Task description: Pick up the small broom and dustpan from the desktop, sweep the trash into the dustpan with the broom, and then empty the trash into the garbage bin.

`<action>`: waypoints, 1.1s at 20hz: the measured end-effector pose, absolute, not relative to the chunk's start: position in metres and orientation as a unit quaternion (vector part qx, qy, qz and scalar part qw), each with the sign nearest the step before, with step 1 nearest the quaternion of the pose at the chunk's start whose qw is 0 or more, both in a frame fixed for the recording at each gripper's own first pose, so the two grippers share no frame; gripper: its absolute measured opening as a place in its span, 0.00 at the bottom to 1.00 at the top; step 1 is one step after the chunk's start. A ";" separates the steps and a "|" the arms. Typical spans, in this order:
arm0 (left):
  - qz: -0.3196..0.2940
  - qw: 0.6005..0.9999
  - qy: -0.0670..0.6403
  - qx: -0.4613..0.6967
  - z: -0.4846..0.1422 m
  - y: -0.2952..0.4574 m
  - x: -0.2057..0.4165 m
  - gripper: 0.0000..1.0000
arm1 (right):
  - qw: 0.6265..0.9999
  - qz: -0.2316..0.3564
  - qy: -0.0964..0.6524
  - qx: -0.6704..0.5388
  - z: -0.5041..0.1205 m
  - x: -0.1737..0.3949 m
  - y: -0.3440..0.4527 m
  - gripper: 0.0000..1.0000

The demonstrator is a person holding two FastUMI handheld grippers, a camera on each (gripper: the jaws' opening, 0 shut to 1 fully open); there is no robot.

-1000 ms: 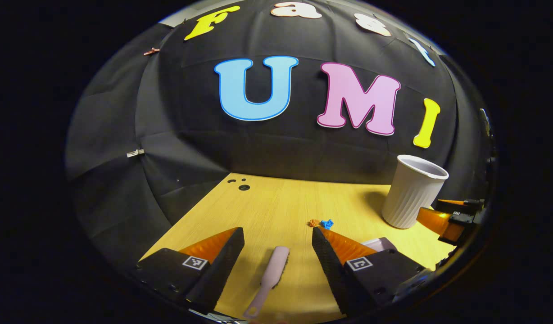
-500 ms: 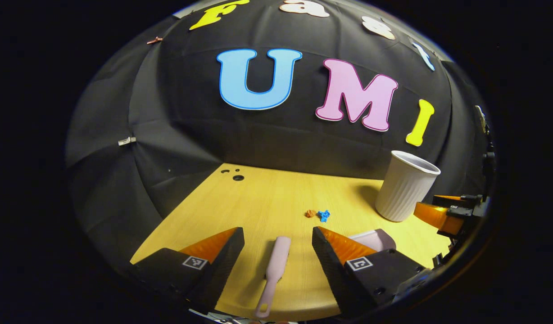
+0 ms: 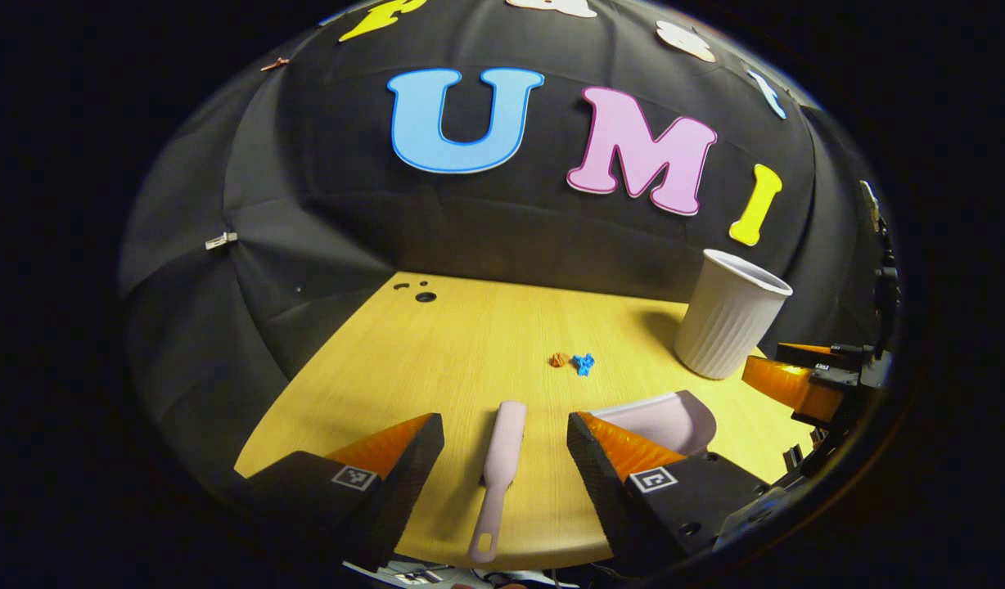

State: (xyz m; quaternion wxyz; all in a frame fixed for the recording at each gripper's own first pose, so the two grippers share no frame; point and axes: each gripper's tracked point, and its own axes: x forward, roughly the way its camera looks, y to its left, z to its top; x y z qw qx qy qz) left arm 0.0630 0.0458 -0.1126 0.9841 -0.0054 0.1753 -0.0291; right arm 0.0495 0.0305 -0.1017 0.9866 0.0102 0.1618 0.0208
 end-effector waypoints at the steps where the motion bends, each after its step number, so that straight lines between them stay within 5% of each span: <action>1: -0.029 0.981 0.194 -0.003 -0.124 0.045 0.067 0.96 | 0.986 0.025 0.166 0.008 -0.104 0.049 0.031 0.98; 20: -0.025 0.891 0.453 0.029 -0.285 0.036 0.122 0.96 | 0.970 0.012 0.241 0.040 -0.161 -0.002 -0.009 0.98; 22: -0.027 0.889 0.457 0.030 -0.288 0.037 0.126 0.88 | 0.968 0.004 0.246 0.050 -0.166 -0.005 -0.014 0.98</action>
